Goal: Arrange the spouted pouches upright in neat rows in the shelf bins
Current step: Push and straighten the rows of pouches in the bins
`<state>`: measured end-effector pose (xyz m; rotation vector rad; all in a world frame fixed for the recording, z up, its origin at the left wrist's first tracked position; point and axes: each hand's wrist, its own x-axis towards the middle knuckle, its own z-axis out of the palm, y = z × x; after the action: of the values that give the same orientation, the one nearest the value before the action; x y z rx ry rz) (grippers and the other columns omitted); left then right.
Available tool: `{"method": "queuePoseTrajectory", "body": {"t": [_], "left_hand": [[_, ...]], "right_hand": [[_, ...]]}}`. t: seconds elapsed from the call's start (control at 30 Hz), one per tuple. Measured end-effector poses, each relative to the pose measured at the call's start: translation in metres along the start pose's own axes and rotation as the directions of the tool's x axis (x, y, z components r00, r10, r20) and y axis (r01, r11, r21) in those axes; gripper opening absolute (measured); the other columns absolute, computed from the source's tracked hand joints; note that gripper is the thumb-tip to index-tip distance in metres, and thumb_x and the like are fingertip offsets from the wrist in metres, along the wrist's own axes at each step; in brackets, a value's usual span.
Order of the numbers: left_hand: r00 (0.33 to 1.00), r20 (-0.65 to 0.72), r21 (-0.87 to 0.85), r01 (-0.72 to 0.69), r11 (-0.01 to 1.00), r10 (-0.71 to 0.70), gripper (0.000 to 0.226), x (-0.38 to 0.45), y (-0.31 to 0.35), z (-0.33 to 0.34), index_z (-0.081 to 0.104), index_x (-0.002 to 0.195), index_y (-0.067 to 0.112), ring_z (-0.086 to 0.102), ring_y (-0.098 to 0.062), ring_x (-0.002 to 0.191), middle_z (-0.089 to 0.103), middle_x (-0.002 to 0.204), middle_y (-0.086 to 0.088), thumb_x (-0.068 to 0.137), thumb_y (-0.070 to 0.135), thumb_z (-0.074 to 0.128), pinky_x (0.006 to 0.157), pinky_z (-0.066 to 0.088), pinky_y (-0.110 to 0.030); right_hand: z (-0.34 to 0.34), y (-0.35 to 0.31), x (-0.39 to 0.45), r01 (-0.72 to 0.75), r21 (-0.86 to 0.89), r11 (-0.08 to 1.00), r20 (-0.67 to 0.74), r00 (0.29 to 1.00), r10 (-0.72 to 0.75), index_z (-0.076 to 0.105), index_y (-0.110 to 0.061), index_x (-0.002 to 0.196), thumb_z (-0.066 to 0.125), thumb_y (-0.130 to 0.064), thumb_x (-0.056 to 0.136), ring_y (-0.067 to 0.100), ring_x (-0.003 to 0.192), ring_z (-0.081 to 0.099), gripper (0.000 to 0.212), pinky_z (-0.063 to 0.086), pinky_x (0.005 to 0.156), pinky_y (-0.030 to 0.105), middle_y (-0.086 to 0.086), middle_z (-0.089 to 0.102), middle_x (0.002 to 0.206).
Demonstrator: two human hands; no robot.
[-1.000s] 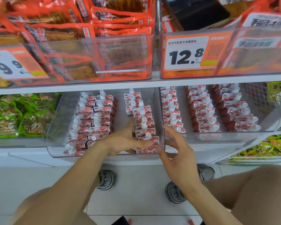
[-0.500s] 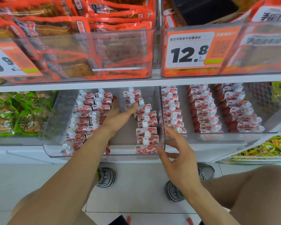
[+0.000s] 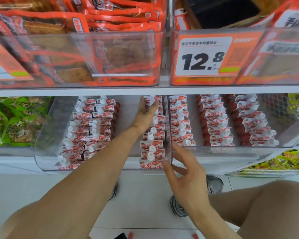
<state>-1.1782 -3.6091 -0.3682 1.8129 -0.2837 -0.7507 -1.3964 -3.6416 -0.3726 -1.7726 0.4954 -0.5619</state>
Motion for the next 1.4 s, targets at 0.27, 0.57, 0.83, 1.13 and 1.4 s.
{"method": "queuePoseTrajectory", "body": {"t": [0.27,0.57,0.83,1.13,1.4], "left_hand": [[1.000,0.020,-0.039,-0.010,0.999,0.011,0.079,0.011,-0.004,0.000,0.013,0.152,0.039,0.043,-0.012,0.129,0.042,0.143,0.011,0.088,0.061,0.054,0.105,0.033,-0.031],[0.954,0.298,0.198,-0.022,0.980,-0.039,0.094,-0.023,-0.011,-0.053,0.014,0.153,0.038,0.021,-0.005,0.145,0.019,0.159,0.017,0.079,0.064,0.065,0.121,0.018,-0.040],[0.893,0.447,0.117,-0.009,0.993,-0.044,0.087,-0.058,-0.014,-0.044,0.025,0.151,0.037,0.038,-0.001,0.136,0.040,0.149,0.019,0.079,0.046,0.075,0.116,0.031,-0.039],[0.942,0.263,0.554,0.029,0.832,-0.209,0.052,-0.093,-0.012,-0.034,0.074,0.096,0.014,0.071,-0.015,0.091,0.076,0.095,0.000,0.083,0.062,0.060,0.089,0.055,-0.033],[0.905,0.362,0.558,-0.018,0.830,-0.223,0.073,-0.100,-0.014,-0.037,0.070,0.110,0.024,0.065,-0.015,0.106,0.072,0.110,0.004,0.071,0.083,0.050,0.099,0.050,-0.039]], "right_hand": [[0.005,0.002,0.000,0.021,-0.030,0.999,-0.057,0.998,-0.023,0.064,-0.022,0.127,0.070,-0.006,0.087,0.004,0.103,0.067,0.044,0.058,0.076,0.018,-0.012,0.067,0.112],[0.000,0.002,0.000,0.058,-0.014,0.998,-0.015,0.998,-0.058,0.063,-0.018,0.129,0.070,-0.005,0.088,0.007,0.105,0.066,0.044,0.058,0.078,0.019,-0.009,0.066,0.114],[0.002,0.005,0.001,0.090,-0.056,0.994,-0.013,0.996,-0.091,0.061,-0.014,0.130,0.068,-0.005,0.089,0.005,0.106,0.064,0.043,0.057,0.079,0.016,-0.004,0.066,0.113],[0.003,0.004,-0.001,0.103,-0.059,0.993,-0.012,0.995,-0.103,0.058,-0.014,0.134,0.067,-0.002,0.090,0.005,0.108,0.063,0.047,0.055,0.082,0.016,-0.004,0.063,0.115],[0.004,0.004,-0.002,0.099,-0.062,0.993,-0.018,0.995,-0.100,0.058,-0.015,0.134,0.067,-0.003,0.090,0.006,0.109,0.063,0.047,0.056,0.083,0.018,-0.006,0.063,0.115]]}}
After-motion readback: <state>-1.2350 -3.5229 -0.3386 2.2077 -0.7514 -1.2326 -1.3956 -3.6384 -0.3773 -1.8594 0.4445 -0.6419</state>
